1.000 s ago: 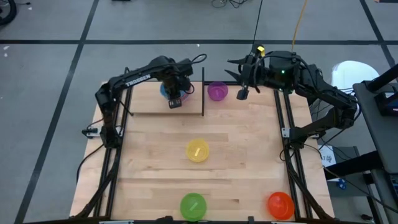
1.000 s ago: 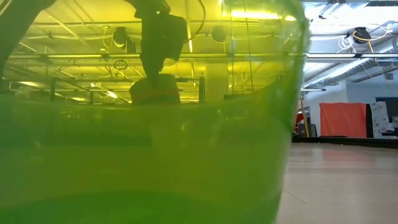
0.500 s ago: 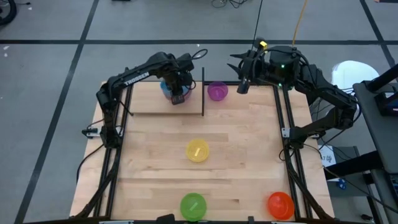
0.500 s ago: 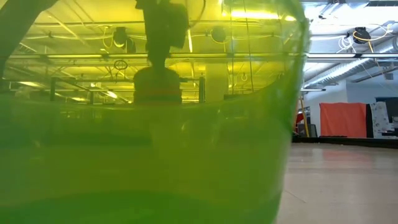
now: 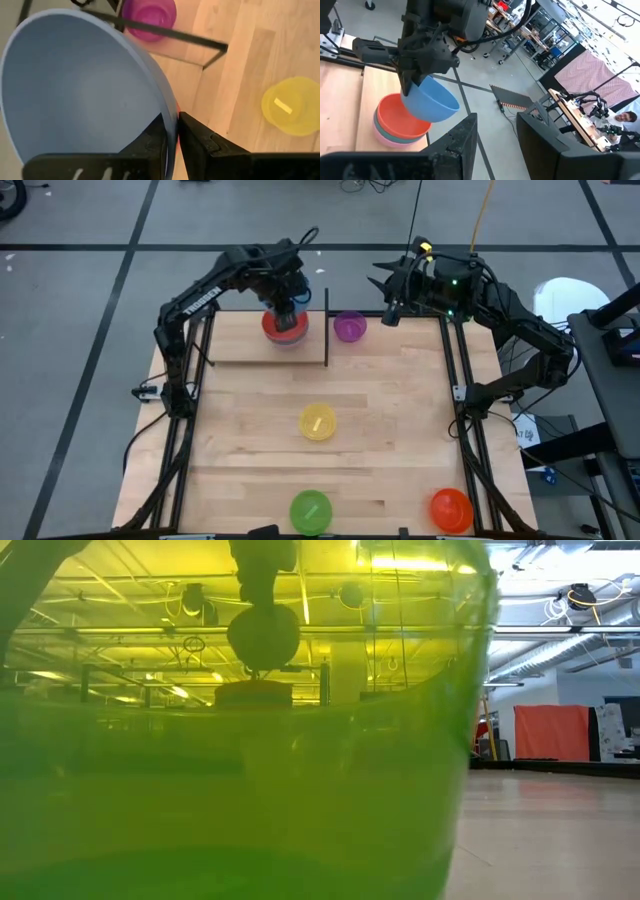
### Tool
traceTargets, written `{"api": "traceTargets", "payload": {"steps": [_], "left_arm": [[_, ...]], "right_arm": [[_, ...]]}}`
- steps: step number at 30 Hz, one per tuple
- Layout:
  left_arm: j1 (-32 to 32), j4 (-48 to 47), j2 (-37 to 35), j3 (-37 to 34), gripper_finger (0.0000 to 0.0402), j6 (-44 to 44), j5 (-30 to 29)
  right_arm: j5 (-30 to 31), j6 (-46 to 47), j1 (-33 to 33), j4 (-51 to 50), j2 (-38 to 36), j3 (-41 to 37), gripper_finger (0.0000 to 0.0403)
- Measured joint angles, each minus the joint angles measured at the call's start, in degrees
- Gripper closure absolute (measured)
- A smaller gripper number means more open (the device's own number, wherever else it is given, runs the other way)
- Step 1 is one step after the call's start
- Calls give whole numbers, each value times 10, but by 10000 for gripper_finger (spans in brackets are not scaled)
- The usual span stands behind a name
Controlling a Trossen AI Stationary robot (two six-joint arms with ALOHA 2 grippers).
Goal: Place and stack bowls onto a shelf
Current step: Stack the big blue bowl into the orange bowl on the shelf
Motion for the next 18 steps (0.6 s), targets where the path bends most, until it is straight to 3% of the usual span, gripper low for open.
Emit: {"api": "traceTargets", "payload": {"steps": [9, 18], "left_arm": [[-1, -13, 1, -65, 388, -7, -18], [-2, -4, 1, -143, 366, -5, -18]], "right_arm": [[0, 0, 0, 0, 0, 0, 271], [0, -9, 0, 0, 0, 0, 271]]}}
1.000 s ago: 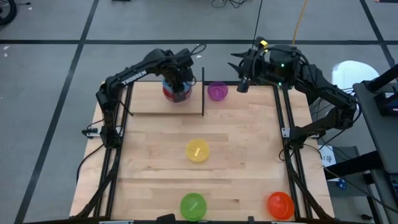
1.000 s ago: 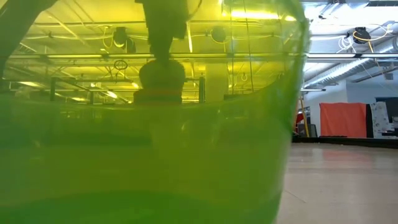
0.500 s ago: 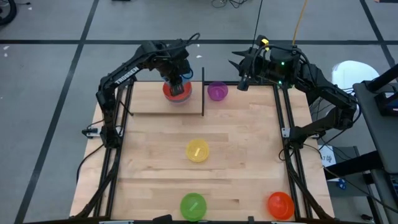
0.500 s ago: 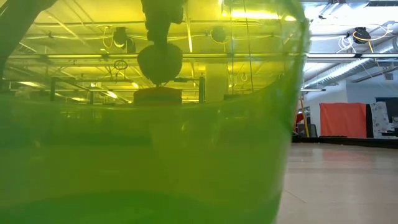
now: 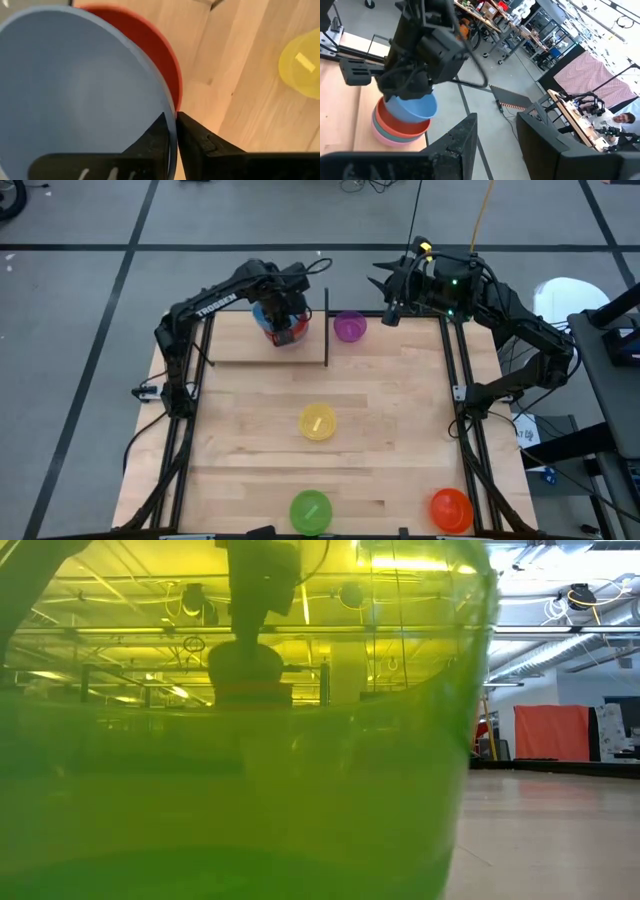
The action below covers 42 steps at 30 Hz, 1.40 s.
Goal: Place and stack bowls onto a shelf
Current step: Stack the big blue bowl into the orange bowl on the shelf
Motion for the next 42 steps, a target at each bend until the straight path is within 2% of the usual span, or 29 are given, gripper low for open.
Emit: {"api": "traceTargets", "payload": {"steps": [9, 24, 31, 42], "left_arm": [[0, 74, 0, -36, 365, 0, -1], [-3, 96, 0, -36, 365, -17, -1], [-12, 84, 0, -36, 393, -3, -1], [-14, 87, 0, -36, 322, -17, -2]], "right_arm": [[0, -6, 0, 0, 0, 0, 271], [0, -6, 0, 0, 0, 0, 271], [0, -6, 0, 0, 0, 0, 271], [0, -6, 0, 0, 0, 0, 271]]}}
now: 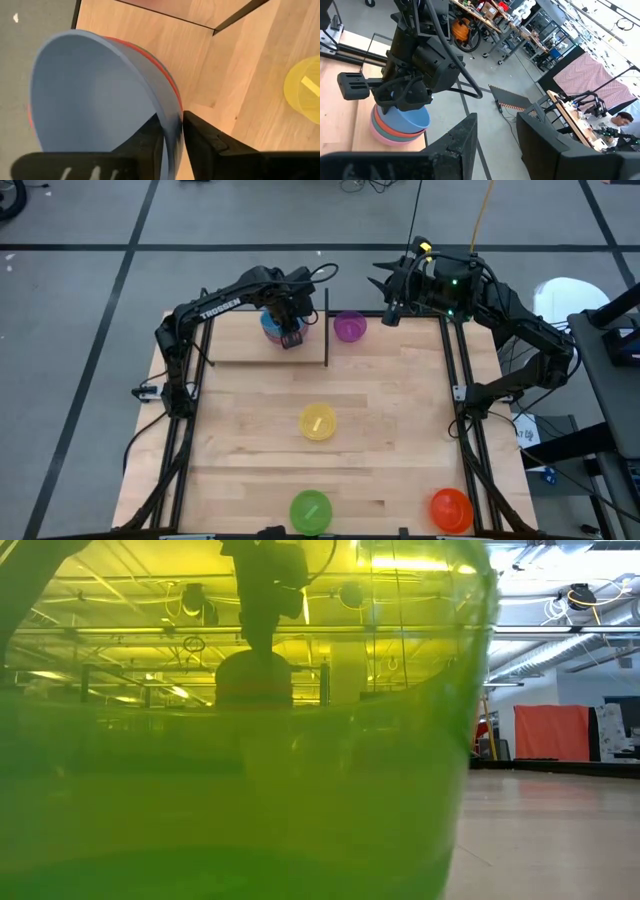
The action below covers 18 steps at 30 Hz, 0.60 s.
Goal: Place and stack bowls onto a shelf
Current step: Stack the big blue bowl into the orange bowl on the shelf
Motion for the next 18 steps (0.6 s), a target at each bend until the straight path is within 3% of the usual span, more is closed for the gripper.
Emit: {"api": "traceTargets", "payload": {"steps": [18], "left_arm": [[0, -13, -1, 31, 320, -9, -11]], "right_arm": [[0, 0, 0, 0, 0, 0, 271]]}}
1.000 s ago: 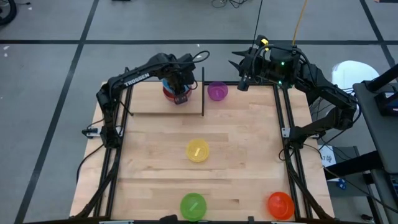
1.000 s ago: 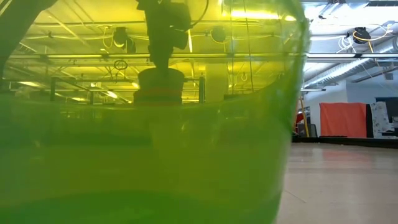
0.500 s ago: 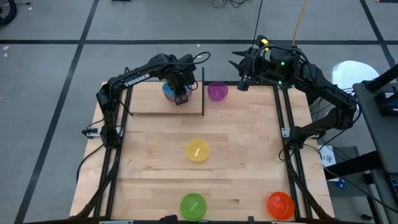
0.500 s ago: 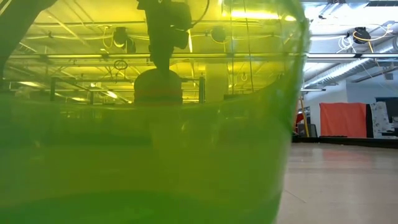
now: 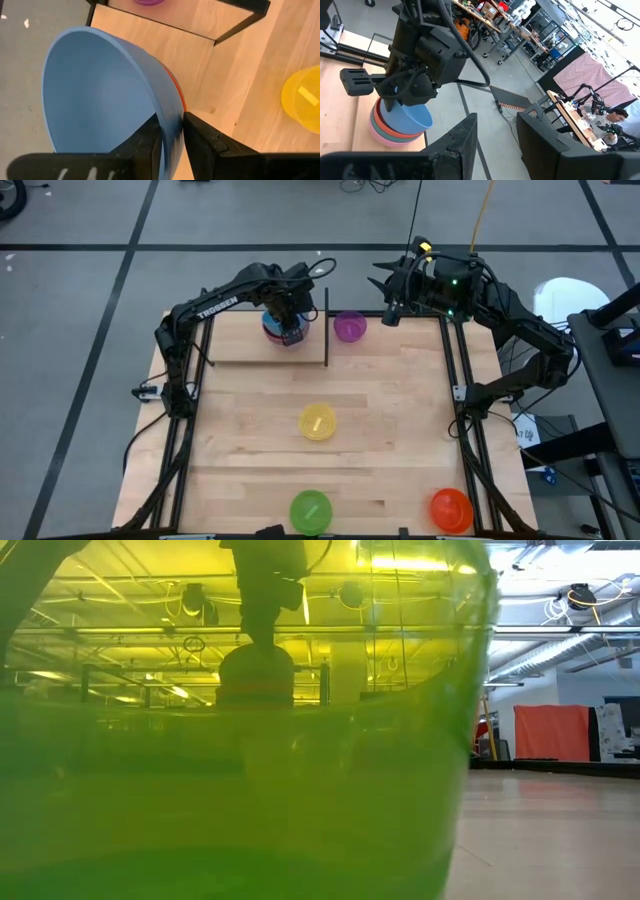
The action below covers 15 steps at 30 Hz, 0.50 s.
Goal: Place and stack bowls onto a shelf
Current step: Stack the big blue bowl into the orange bowl on the shelf
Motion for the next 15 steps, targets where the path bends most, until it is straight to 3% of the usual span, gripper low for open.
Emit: {"api": "traceTargets", "payload": {"steps": [15], "left_arm": [[0, -5, 0, -13, 325, 15, -13]], "right_arm": [[0, -6, 0, 0, 0, 0, 271]]}}
